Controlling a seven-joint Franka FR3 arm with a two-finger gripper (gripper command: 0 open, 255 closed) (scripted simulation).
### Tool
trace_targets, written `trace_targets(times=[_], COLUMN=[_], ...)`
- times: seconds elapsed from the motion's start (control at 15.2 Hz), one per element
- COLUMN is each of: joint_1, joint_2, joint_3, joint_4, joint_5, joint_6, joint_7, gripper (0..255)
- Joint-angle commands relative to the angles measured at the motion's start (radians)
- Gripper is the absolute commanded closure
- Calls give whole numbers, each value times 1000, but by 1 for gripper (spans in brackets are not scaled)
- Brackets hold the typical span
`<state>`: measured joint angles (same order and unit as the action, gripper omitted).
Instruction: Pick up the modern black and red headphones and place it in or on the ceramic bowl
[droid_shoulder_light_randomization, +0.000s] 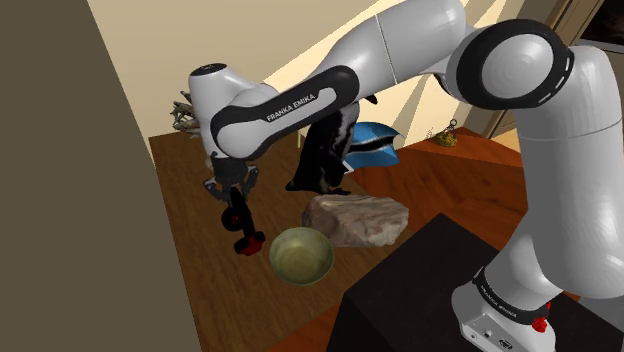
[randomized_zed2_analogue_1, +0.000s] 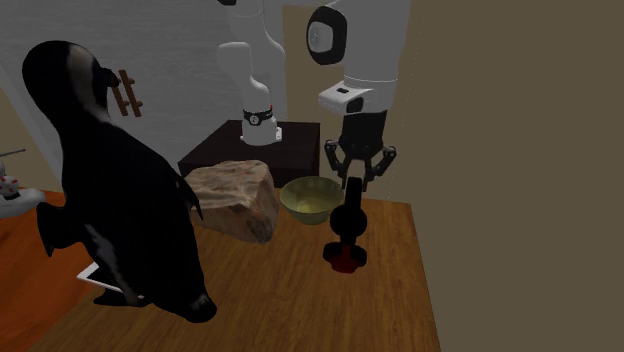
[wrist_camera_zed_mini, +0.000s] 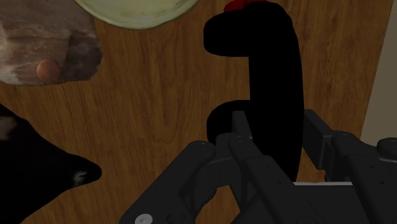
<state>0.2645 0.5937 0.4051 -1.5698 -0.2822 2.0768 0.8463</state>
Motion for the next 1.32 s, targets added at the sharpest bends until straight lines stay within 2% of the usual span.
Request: trace_targets(times=[0.0,1.25], joint_1=[-2,-4], joint_2=[-11,-92], joint_3=[3,27], joint_4=[11,148], joint_5=[6,48], joint_6=[-21,-231], joint_7=[-5,-37], gripper=[255,255])
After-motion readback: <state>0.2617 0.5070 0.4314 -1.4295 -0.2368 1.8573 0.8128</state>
